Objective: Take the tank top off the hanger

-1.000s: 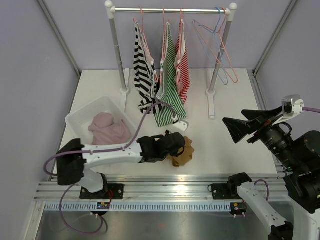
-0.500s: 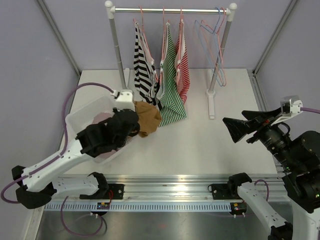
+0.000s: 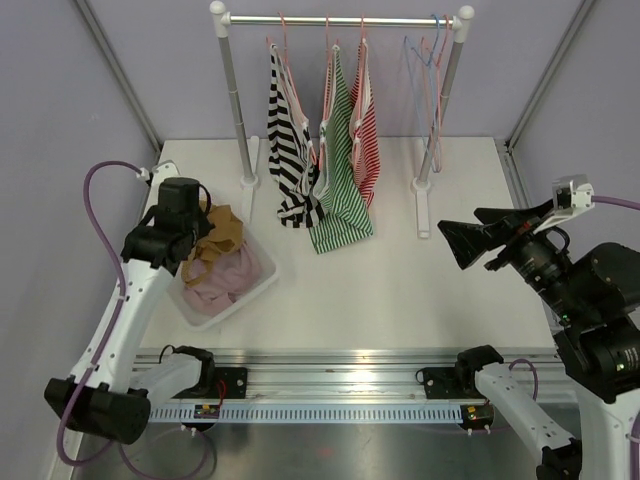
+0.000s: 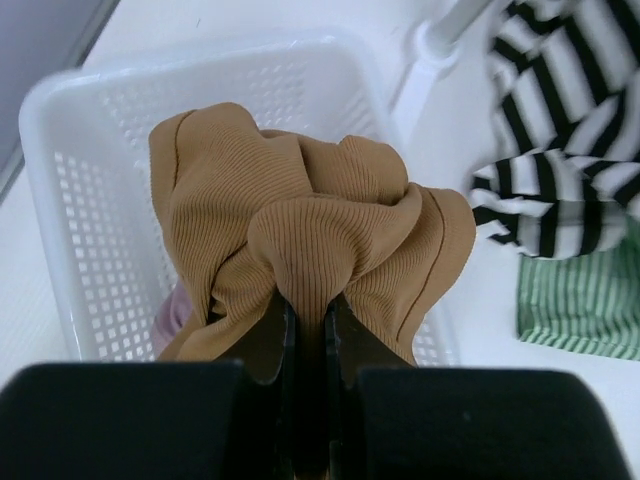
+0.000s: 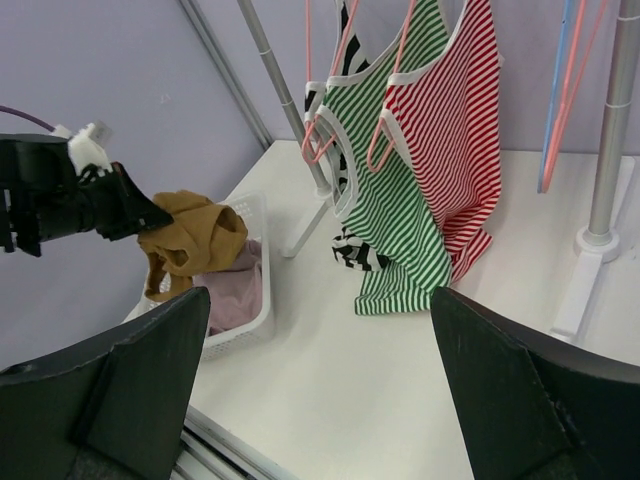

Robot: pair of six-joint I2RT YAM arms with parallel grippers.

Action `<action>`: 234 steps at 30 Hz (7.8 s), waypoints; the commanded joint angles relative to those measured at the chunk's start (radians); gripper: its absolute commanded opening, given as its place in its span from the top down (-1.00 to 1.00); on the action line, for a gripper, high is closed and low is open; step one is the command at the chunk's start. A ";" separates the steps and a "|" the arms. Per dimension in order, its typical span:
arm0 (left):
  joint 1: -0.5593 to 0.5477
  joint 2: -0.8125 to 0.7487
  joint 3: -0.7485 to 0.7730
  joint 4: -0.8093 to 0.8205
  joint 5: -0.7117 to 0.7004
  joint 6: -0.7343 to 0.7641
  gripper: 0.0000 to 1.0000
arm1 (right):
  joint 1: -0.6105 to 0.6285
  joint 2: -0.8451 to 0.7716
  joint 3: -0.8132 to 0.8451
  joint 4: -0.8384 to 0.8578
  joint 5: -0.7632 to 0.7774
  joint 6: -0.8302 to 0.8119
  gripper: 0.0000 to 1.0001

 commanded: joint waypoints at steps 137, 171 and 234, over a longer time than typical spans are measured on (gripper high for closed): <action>-0.828 0.523 0.800 0.442 0.208 0.451 -0.88 | 0.200 0.277 0.566 -0.452 -0.021 -0.064 1.00; -0.566 0.419 0.671 0.125 -0.216 0.039 1.00 | 0.198 0.007 0.185 -0.379 -0.133 -0.218 1.00; -1.112 0.002 -0.091 0.246 -0.166 0.112 -0.98 | 0.007 1.326 1.256 -0.287 0.313 -0.132 1.00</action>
